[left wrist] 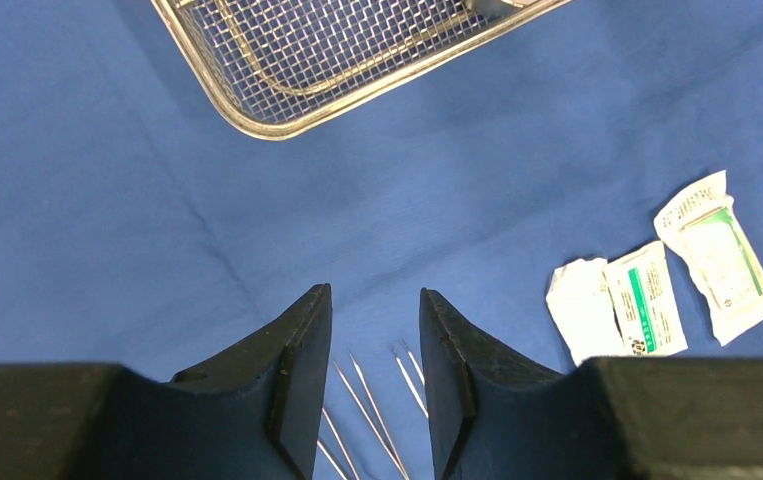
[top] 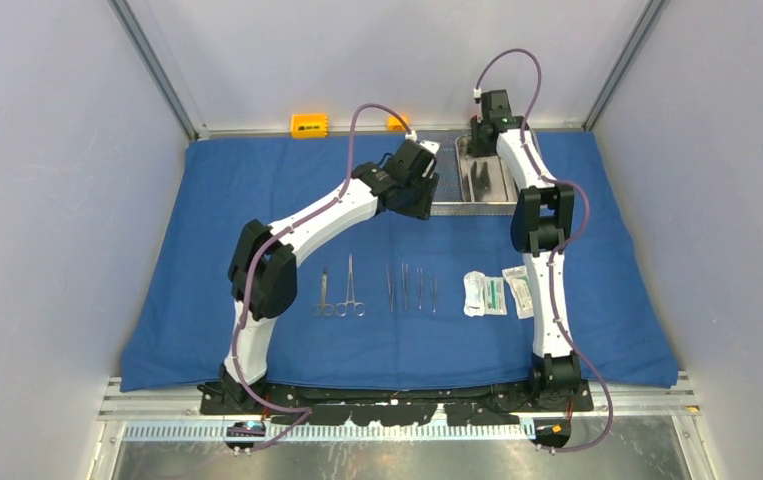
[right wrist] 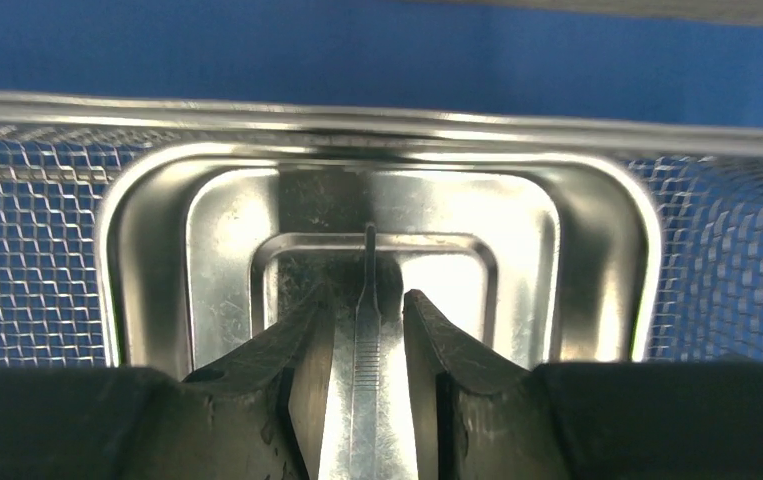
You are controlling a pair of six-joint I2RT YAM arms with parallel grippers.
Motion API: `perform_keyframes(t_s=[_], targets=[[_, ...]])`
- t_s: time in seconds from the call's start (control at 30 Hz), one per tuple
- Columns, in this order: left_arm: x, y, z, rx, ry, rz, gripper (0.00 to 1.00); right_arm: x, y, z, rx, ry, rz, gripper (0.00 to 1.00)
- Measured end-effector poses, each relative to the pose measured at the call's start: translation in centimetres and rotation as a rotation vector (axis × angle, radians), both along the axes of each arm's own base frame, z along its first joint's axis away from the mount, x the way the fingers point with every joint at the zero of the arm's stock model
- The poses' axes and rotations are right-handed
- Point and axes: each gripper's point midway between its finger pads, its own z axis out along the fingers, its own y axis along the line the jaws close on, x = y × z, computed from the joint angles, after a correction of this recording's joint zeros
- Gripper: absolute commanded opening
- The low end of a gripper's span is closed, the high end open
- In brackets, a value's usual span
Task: Open and lay out the surgical kit
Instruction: Adjust the medical item in the container.
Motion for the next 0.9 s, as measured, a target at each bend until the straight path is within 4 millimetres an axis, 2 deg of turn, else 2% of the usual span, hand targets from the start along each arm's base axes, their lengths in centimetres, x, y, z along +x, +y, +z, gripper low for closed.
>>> perform_keyframes(t_s=[0.1, 0.17, 0.3, 0.6, 0.9], targets=[[-0.1, 0.1, -0.5, 0.006, 0.015, -0.002, 0.39, -0.9, 0.1, -1.5, 0.022, 0.043, -0.001, 0.37], [-0.2, 0.0, -0.4, 0.004, 0.018, -0.003, 0.39, -0.9, 0.3, -1.4, 0.042, 0.035, -0.005, 0.37], [-0.3, 0.0, -0.5, -0.002, 0.023, -0.005, 0.39, -2.2, 0.3, -1.7, 0.06, 0.073, -0.012, 0.35], [-0.4, -0.2, -0.4, -0.012, 0.033, -0.01, 0.39, -2.5, 0.4, -1.8, 0.076, 0.079, -0.018, 0.17], [-0.1, 0.1, -0.5, -0.02, 0.042, 0.001, 0.39, -2.1, 0.2, -1.5, 0.067, 0.077, -0.026, 0.13]])
